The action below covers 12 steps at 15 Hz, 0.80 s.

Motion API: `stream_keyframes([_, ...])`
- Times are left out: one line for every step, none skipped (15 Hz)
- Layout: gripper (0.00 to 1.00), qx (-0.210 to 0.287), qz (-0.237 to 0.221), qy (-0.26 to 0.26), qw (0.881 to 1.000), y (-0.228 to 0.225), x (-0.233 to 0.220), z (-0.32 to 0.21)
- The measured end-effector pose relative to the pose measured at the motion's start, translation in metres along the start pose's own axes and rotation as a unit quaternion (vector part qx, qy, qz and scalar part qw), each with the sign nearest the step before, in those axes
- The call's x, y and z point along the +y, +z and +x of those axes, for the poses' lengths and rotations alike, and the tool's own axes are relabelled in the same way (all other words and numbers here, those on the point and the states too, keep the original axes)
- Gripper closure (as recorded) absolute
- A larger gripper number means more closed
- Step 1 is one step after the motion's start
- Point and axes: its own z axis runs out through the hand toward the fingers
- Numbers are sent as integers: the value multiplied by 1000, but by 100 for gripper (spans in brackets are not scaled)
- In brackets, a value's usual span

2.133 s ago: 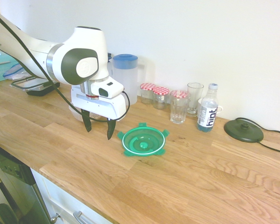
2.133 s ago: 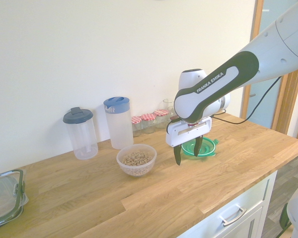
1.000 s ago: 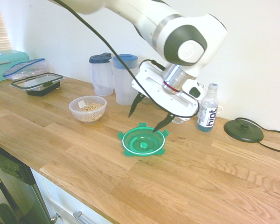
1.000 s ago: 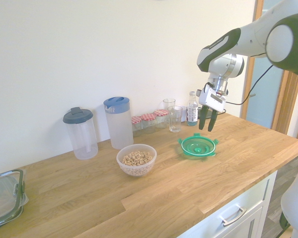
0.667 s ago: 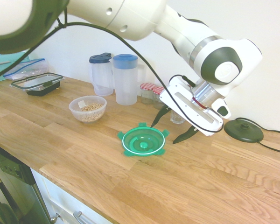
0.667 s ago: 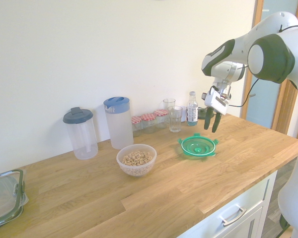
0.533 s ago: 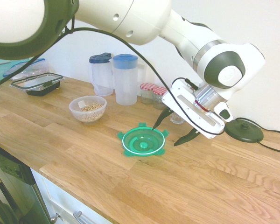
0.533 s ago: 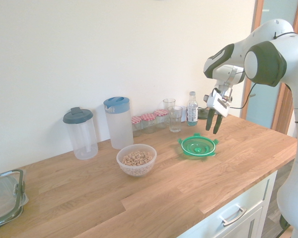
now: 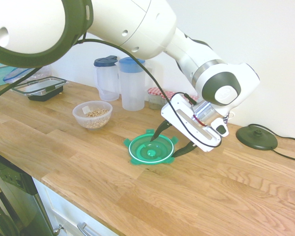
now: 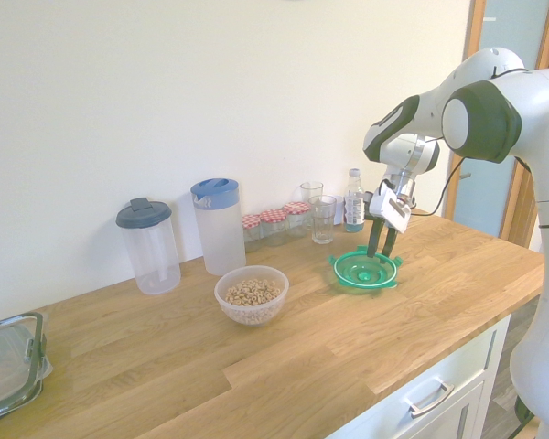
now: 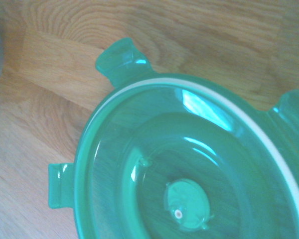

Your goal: Cover the lid of food container

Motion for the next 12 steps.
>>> stream_keyframes([0,-3,1,-1,1000,4,0,-1])
stream_keyframes([100,-4,2,-2,1000,6,-1,-3])
stream_keyframes([100,-5,4,-3,1000,8,0,-5])
stream_keyframes([100,-5,6,-3,1000,9,0,-7])
stream_keyframes([100,-3,7,-4,1000,9,1,-8])
stream_keyframes([100,-2,10,-5,1000,10,2,-9])
stream_keyframes([100,-1,13,-5,1000,10,3,-9])
stream_keyframes([100,-1,15,-5,1000,10,3,-9])
stream_keyframes([100,0,16,-6,1000,10,5,-9])
stream_keyframes([100,1,16,-7,1000,11,6,-9])
stream_keyframes([100,2,16,-8,1000,12,7,-8])
stream_keyframes([100,2,16,-8,1000,14,8,-8])
